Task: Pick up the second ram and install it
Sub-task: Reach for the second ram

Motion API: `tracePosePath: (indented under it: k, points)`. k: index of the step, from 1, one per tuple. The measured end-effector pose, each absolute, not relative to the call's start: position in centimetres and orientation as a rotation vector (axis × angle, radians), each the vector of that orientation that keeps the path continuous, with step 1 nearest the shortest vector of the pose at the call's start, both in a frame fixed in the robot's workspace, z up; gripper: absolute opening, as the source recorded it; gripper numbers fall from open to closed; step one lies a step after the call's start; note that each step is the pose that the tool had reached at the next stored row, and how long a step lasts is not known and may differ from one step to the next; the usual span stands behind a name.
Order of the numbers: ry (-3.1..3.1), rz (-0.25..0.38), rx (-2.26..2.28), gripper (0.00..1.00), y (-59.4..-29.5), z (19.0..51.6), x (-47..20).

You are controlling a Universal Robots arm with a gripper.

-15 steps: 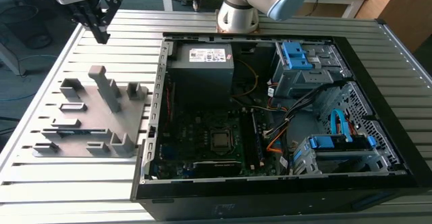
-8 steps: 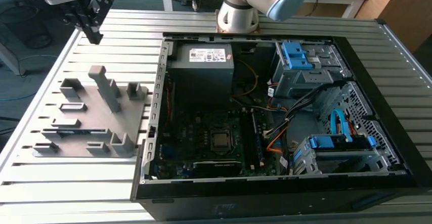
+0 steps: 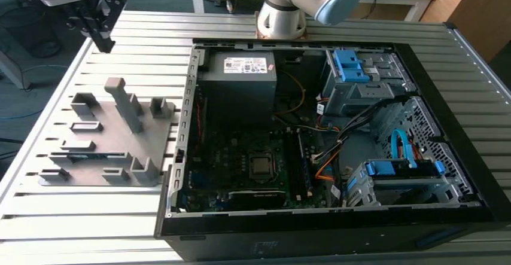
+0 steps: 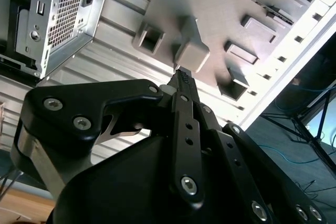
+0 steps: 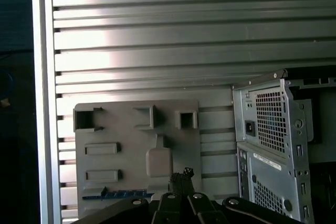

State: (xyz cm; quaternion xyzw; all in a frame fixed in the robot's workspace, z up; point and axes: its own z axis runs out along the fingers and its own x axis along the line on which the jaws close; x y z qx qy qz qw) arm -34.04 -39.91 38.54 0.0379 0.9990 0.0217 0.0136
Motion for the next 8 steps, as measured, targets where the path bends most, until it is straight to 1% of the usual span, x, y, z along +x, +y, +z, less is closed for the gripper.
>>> tracePosePath:
  k: [8]
  points:
    - [3.111, 0.068, 0.118, 0.10, -39.99, 38.44, -34.92]
